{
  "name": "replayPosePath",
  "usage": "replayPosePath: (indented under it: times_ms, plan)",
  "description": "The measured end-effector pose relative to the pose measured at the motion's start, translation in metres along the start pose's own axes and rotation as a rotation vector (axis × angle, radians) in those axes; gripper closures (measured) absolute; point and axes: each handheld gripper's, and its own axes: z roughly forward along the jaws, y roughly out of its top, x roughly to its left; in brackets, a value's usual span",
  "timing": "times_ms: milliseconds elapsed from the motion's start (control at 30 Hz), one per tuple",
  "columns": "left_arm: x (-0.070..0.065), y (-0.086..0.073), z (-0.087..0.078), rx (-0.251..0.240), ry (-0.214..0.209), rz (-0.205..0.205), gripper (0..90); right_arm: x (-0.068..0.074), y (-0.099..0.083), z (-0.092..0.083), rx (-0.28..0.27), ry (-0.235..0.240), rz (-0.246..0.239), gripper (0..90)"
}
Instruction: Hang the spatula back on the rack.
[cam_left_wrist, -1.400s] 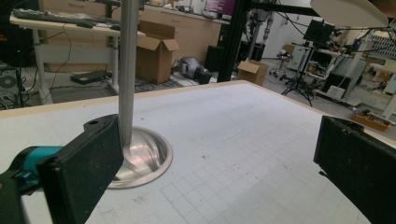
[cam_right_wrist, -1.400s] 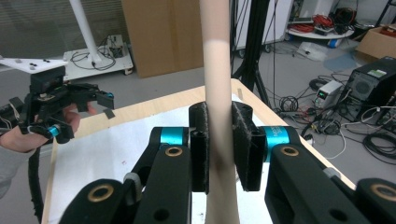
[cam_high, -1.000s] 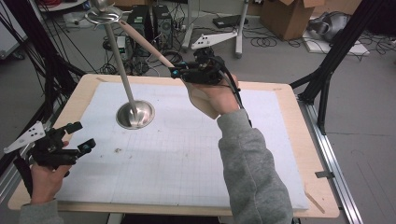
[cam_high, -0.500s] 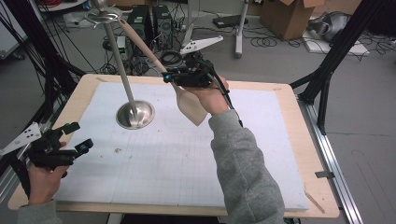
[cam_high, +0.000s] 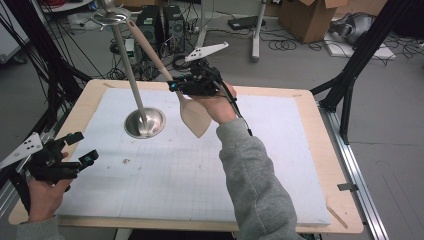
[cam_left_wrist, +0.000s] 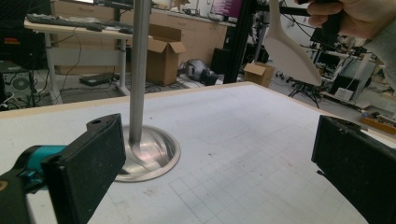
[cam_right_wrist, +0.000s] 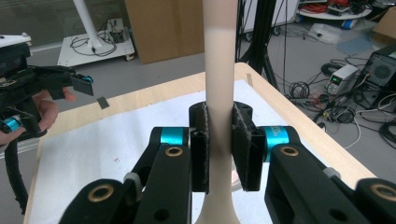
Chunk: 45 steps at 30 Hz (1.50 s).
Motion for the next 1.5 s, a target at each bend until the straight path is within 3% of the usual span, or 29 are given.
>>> replayPosePath:
  times_ms: [700, 1500]
  plan:
    - [-0.003, 0.0, -0.007, 0.001, 0.008, 0.008, 3.2, -0.002, -0.003, 0.037, 0.018, 0.025, 0.005, 78.8]
    - [-0.005, -0.004, -0.01, 0.017, 0.017, 0.004, 3.2, -0.002, -0.004, 0.067, 0.002, 0.033, 0.012, 78.7]
